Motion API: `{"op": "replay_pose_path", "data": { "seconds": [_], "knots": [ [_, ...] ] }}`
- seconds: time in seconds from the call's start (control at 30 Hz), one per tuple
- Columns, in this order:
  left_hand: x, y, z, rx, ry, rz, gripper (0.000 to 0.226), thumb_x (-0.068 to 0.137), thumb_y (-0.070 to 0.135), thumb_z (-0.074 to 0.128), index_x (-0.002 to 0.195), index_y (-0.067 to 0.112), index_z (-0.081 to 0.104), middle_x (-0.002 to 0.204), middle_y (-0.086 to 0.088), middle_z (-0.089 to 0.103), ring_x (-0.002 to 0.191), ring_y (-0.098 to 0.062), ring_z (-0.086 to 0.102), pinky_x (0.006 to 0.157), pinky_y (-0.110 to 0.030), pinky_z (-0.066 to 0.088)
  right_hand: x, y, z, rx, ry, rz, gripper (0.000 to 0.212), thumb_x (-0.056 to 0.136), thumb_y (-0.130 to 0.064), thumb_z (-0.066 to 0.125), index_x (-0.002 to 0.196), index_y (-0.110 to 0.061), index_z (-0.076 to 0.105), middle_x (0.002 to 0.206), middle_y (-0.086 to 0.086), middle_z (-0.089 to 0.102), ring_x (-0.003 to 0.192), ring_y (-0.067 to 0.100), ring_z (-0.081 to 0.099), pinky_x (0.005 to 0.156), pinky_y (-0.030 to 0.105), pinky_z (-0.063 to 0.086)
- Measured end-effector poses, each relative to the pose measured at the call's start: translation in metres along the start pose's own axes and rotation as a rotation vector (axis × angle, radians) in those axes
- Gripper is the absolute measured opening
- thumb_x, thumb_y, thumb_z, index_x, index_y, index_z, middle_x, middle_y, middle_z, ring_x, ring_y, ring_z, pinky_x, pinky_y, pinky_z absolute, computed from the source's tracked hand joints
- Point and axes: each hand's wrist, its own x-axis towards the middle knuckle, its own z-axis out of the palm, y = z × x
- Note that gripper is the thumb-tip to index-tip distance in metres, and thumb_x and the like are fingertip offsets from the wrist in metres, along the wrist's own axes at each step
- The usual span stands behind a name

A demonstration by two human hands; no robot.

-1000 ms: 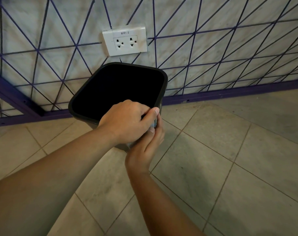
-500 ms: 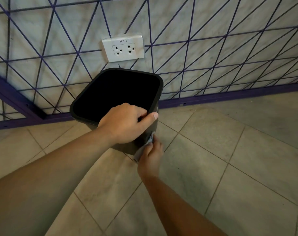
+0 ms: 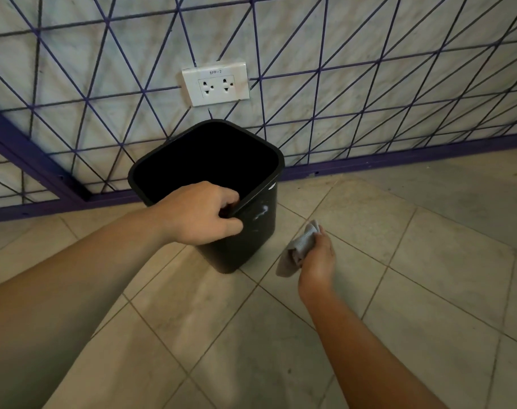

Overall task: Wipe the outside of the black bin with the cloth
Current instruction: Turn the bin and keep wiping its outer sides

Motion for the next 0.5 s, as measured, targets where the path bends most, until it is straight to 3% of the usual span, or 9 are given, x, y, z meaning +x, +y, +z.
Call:
{"op": "replay_pose_path", "data": {
  "seconds": [0.13, 0.23, 0.4, 0.5],
  "knots": [
    [-0.002, 0.006, 0.004, 0.006, -0.024, -0.062, 0.006, 0.094, 0.036, 0.054, 0.094, 0.030, 0.052, 0.086, 0.003, 0.063, 0.077, -0.015, 0.063, 0.067, -0.033, 0.054, -0.007, 0.006, -0.004, 0.125, -0.015, 0.102, 0.051, 0.105, -0.040, 0.052, 0.149, -0.014, 0.054, 0.137, 0.012, 0.061, 0.107, 0.019, 0.058, 0.095, 0.033, 0.041],
    [0.000, 0.013, 0.016, 0.021, 0.040, -0.079, 0.021, 0.101, 0.040, 0.041, 0.111, 0.023, 0.048, 0.091, -0.001, 0.064, 0.081, -0.017, 0.065, 0.073, -0.040, 0.057, -0.013, 0.016, 0.002, 0.153, -0.039, 0.116, 0.056, 0.101, -0.044, 0.055, 0.147, -0.013, 0.054, 0.127, 0.010, 0.062, 0.096, 0.015, 0.058, 0.091, 0.031, 0.041],
    [0.005, 0.012, 0.025, 0.117, 0.157, -0.042, 0.045, 0.103, 0.050, 0.028, 0.111, 0.018, 0.058, 0.088, -0.001, 0.067, 0.082, -0.015, 0.066, 0.079, -0.042, 0.056, -0.021, 0.011, 0.025, 0.152, -0.069, -0.025, 0.049, 0.106, -0.026, 0.049, 0.154, -0.025, 0.046, 0.137, 0.003, 0.060, 0.110, 0.013, 0.059, 0.078, 0.022, 0.044],
    [0.007, 0.009, 0.024, 0.102, 0.149, -0.034, 0.046, 0.102, 0.051, 0.029, 0.092, 0.017, 0.059, 0.076, -0.002, 0.064, 0.071, -0.016, 0.063, 0.073, -0.045, 0.054, -0.022, 0.003, 0.055, 0.155, -0.116, -0.200, 0.052, 0.108, -0.016, 0.039, 0.159, -0.027, 0.038, 0.149, 0.001, 0.050, 0.129, 0.015, 0.052, 0.093, 0.022, 0.048]
  ]
}}
